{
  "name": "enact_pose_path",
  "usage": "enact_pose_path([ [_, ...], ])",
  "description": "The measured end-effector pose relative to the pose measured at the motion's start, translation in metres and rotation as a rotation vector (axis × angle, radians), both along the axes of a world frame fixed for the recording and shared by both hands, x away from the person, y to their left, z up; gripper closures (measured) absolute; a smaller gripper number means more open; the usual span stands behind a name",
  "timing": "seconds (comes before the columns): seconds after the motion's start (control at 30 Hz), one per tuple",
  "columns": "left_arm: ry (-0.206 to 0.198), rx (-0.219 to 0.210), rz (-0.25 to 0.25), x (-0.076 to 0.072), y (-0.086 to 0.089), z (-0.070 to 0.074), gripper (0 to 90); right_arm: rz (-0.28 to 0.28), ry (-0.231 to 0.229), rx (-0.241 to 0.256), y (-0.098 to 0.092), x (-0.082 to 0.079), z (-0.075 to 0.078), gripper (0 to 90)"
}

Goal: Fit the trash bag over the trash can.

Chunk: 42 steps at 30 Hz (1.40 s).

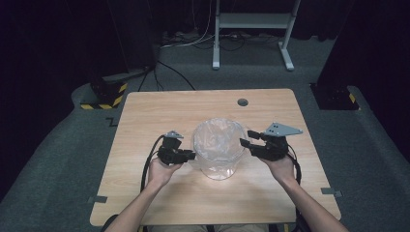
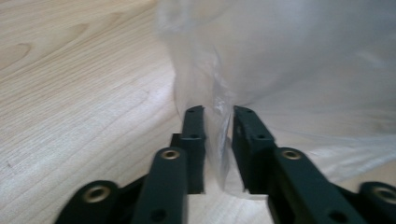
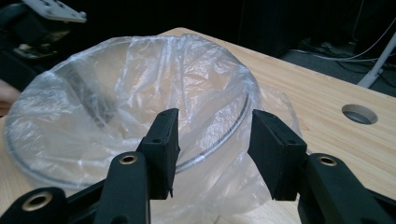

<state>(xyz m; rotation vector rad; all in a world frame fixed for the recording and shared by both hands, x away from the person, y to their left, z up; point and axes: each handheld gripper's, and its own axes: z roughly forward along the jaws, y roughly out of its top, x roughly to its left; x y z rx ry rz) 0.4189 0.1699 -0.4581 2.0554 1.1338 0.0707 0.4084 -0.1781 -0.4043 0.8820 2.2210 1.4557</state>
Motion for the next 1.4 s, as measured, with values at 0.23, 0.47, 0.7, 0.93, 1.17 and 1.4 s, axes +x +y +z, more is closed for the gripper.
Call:
enact_pose_path([
  [0.23,0.043,-0.024,0.076,0.012,0.002,-0.004,46.9,-0.006,-0.007,0.014,-0.007,-0.01,0.001,52.5],
  [0.47,0.038,-0.013,0.089,0.012,0.002,-0.004,40.9,-0.015,-0.015,0.027,-0.011,-0.011,0.004,52.3],
  [0.7,0.037,-0.02,0.092,0.005,0.008,-0.005,37.3,-0.021,-0.026,0.032,-0.01,-0.002,0.007,48.8],
  [0.93,-0.011,-0.062,0.099,-0.01,0.016,0.002,34.9,-0.002,-0.012,0.019,0.0,0.014,0.006,44.1],
  [1.17,-0.072,-0.085,0.111,-0.025,0.024,0.009,33.0,-0.002,-0.009,0.008,0.008,0.028,0.006,43.2],
  [1.4,-0.106,-0.099,0.142,-0.035,0.034,0.013,32.1,-0.024,0.034,0.002,0.012,0.045,0.001,42.7],
])
